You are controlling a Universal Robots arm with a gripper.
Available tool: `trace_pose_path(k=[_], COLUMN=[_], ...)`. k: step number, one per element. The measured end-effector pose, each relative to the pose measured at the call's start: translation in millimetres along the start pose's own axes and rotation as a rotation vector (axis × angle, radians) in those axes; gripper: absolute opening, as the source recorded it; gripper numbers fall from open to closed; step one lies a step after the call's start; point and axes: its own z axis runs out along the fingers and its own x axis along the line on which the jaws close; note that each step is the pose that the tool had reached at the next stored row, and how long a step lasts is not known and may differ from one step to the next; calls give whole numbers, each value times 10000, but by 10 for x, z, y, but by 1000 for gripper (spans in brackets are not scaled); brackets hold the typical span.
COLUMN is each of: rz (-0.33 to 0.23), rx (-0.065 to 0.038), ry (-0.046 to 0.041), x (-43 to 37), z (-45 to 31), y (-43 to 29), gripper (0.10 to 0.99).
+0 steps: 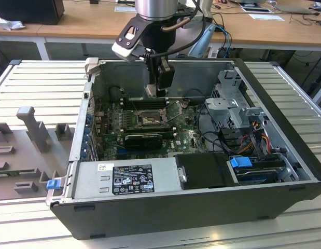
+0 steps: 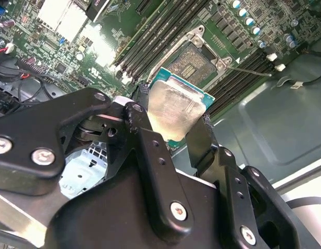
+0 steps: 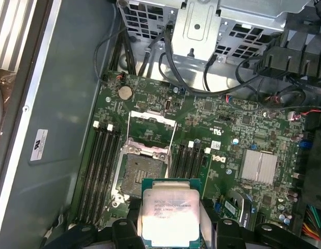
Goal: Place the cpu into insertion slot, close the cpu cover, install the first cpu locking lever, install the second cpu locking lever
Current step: 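Place the cpu into insertion slot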
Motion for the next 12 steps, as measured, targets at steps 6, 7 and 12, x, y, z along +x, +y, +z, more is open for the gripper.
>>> trace_pose_path(k=[6, 7, 12], rz=[7, 8, 19], rx=[4, 5, 5], ry=[0, 0, 0], x=[-3, -3, -4], z=[13, 15, 24], y=[-2, -2, -3], gripper=[529, 529, 529])
